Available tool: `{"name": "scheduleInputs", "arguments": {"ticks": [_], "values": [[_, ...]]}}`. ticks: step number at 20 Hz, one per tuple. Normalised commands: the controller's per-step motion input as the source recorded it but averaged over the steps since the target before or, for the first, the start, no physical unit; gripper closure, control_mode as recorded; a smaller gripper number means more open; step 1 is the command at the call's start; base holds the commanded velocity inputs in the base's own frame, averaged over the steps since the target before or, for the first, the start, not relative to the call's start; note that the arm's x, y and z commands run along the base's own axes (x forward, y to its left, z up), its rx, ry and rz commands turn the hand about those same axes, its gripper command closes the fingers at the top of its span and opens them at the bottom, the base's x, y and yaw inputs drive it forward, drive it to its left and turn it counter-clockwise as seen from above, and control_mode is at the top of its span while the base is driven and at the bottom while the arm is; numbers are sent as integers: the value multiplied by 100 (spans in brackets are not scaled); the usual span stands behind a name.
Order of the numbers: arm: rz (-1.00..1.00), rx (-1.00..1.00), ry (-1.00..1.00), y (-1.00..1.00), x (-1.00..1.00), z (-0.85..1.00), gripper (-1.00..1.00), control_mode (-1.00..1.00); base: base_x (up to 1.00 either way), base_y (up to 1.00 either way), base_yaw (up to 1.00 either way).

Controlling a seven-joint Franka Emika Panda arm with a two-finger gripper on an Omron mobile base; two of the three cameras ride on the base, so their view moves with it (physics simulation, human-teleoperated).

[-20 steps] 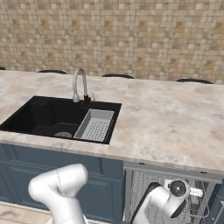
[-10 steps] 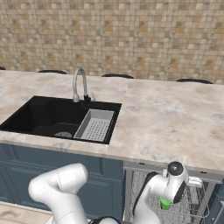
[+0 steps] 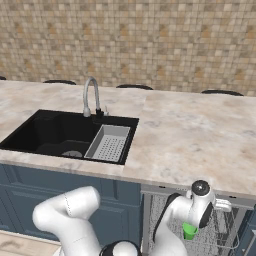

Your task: Pick up the cup and bowl from the counter, place them in the dishwasher, and close the dishwasher door.

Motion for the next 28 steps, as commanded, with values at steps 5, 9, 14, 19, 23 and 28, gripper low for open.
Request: {"name": "scheduleInputs", "arguments": {"ticks": [5,9,14,19,23,28], "values": [[0,0,0,0,0,4,-100,-100,0,0,0],[0,0,0,0,0,1,-100,-100,0,0,0],[0,0,0,0,0,2,-100,-100,0,0,0],[0,0,0,0,0,7,-100,-100,0,0,0],[0,0,0,0,0,8,-100,-100,0,0,0],[0,0,0,0,-2,12,-100,-100,0,0,0]]}}
